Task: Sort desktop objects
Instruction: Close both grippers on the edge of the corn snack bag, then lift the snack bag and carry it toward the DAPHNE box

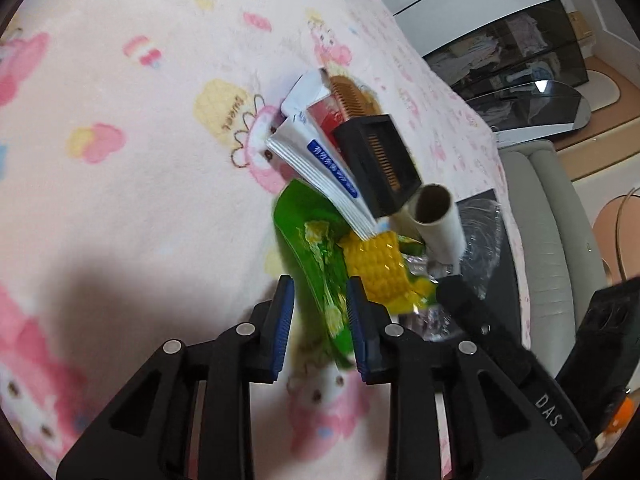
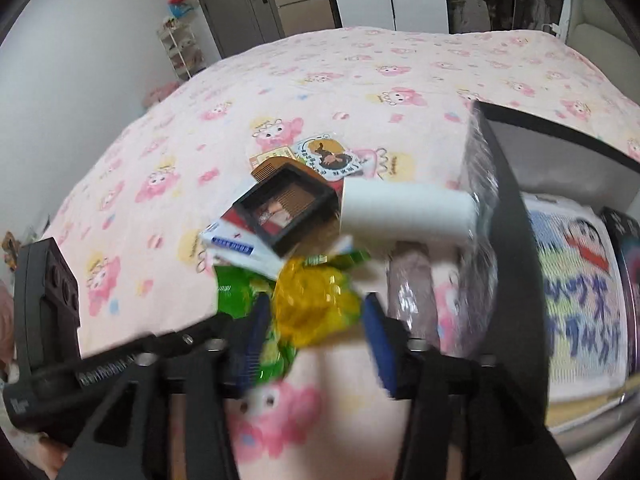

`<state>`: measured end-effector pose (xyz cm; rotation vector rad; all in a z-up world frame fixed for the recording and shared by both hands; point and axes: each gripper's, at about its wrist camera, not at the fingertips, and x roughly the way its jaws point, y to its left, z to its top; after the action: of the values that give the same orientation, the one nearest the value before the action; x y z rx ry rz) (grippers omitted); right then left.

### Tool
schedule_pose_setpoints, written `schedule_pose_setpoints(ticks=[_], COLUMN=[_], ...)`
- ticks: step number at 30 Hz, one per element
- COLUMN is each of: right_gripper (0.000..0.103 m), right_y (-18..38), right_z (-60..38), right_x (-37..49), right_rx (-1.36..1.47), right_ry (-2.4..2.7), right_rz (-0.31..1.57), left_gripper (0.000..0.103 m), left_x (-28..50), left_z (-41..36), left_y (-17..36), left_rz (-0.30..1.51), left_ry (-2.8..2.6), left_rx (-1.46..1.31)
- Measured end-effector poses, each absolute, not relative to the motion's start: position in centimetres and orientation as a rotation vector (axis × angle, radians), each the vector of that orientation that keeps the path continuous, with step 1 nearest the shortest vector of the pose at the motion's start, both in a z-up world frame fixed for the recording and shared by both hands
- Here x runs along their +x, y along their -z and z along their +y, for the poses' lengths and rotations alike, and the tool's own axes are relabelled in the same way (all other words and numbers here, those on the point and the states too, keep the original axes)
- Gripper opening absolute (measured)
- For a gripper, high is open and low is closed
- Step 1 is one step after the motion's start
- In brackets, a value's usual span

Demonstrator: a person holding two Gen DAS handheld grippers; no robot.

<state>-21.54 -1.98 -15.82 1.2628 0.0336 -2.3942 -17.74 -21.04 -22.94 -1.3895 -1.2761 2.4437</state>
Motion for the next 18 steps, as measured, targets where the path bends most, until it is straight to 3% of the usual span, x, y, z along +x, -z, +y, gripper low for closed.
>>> schedule_pose_setpoints(ticks=[4, 6, 8, 11, 18], right_gripper=[0.048, 0.048, 0.048, 0.032, 0.032], right_y=[18.0, 18.9, 19.2, 19.5, 18.4], right_z=[-3.3, -2.7, -2.4, -2.6, -3.2], right_x=[-24.0, -24.9, -25.0, -24.8, -21.4], right_rx=[1.331, 1.356, 1.354, 1.355, 1.336], right_ry=[2.394, 2.365, 2.338, 2.262, 2.228], right_rz=[0.097, 0.028, -0.027, -0.082, 0.019], left_gripper=[0.024, 0.021, 0.010, 0.004, 0.002], left_x=[-17.9, -18.0, -18.0, -17.7, -15.4], left_z=[-20.9, -21.1, -21.1, -21.0, -19.5], left_y=[24.2, 24.5, 24.6, 24.9, 22.8], left_rz=[-1.262, -1.276, -1.267, -1.270, -1.187], left_ry=[-2.449, -2.432, -2.440, -2.438, -2.493], left_rx=[-1.386, -1.377, -1.369, -1.357, -1.280])
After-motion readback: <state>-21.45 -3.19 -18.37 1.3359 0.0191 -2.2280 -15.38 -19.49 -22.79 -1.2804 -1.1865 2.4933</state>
